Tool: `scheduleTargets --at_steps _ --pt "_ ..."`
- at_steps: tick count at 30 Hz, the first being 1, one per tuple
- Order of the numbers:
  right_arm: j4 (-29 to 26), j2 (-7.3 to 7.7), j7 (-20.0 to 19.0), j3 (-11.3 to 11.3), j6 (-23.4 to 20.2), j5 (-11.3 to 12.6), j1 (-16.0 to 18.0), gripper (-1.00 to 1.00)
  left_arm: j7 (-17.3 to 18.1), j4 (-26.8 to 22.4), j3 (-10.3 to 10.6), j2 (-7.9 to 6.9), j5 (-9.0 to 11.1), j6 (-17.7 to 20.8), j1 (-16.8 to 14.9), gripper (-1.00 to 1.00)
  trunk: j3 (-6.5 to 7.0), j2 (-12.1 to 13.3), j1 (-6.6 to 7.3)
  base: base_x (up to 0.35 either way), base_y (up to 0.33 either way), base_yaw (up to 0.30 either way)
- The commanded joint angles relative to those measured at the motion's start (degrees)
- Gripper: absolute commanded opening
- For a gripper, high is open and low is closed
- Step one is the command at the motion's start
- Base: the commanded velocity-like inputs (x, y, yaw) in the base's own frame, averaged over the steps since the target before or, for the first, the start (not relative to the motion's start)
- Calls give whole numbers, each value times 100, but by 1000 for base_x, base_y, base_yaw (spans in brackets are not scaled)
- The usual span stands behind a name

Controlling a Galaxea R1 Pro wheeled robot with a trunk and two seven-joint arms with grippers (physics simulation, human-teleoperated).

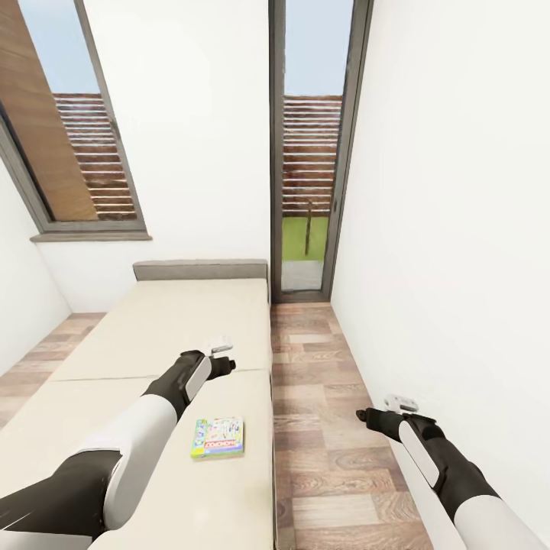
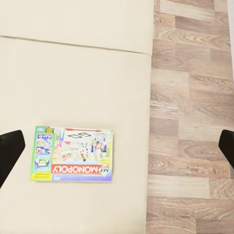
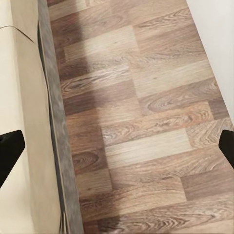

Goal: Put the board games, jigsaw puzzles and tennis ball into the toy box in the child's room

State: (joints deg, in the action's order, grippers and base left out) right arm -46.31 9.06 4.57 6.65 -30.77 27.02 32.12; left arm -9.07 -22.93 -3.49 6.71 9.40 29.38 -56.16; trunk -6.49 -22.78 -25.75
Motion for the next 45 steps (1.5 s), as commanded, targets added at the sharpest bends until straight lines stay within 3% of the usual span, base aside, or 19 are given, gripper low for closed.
scheduleTargets --at_steps 1,14,24,45 --pt "-9 8 47 28 -16 58 5 100 -41 -10 -29 6 61 22 -4 100 -23 -14 -3 0 0 0" --pt "-9 2 44 29 -17 55 5 100 -42 -10 -29 6 56 -10 -3 100 -146 -14 -3 0 0 0" --pt "-84 7 40 29 -23 49 5 100 -44 -8 -23 6 61 -328 -3 100 -240 -14 -3 0 0 0" --pt "-1351 25 44 38 -360 57 -157 100 -42 -6 -21 6 47 -414 0 100 -439 -14 -3 0 0 0"
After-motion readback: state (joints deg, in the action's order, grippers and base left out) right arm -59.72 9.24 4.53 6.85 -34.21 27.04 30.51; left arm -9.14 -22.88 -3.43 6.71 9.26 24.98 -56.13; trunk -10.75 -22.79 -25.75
